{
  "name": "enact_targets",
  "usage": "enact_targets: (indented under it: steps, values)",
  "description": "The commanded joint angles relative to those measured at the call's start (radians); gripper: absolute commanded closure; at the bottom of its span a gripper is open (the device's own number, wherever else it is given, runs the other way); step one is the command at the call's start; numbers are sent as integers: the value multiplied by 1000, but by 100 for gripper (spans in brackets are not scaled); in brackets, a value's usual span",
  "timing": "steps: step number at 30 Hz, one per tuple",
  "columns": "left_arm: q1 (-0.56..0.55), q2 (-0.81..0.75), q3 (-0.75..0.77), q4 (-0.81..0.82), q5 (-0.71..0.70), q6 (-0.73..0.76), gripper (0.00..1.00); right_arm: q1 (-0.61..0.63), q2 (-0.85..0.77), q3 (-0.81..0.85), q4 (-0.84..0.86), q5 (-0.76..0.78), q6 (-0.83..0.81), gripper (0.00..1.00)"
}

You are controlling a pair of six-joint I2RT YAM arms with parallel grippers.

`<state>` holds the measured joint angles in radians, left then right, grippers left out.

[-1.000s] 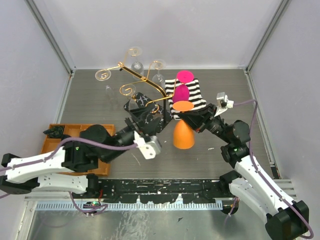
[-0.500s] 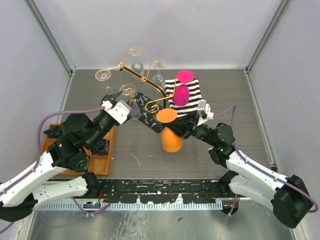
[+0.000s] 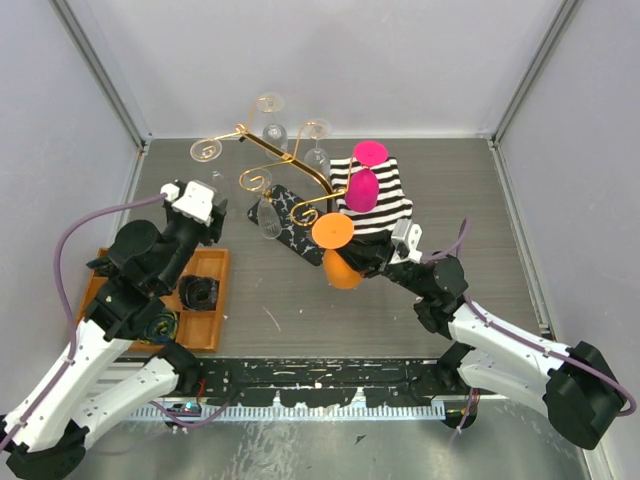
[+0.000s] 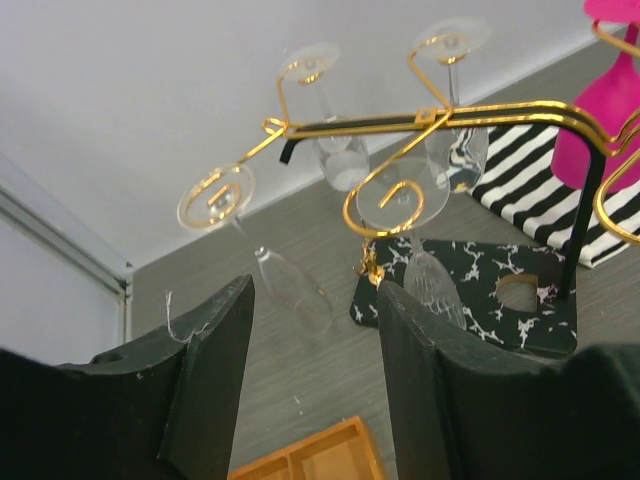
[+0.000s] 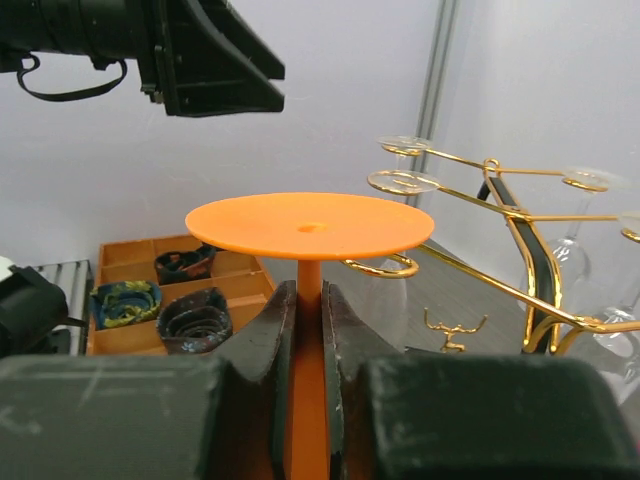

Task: Place the wine glass upside down on the wine glass rack
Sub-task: Turn the wine glass upside down at the wine rack.

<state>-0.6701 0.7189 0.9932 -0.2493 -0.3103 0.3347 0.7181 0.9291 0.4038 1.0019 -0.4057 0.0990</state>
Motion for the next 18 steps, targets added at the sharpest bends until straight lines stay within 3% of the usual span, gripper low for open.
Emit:
enact_targets:
  steps: [1, 18]
  values:
    - [53, -30, -60, 12, 61, -62, 41, 4, 4, 5, 61, 38, -106, 99]
    - [60, -169, -119, -38, 53, -141, 40, -61, 229, 93, 203, 30, -91, 99]
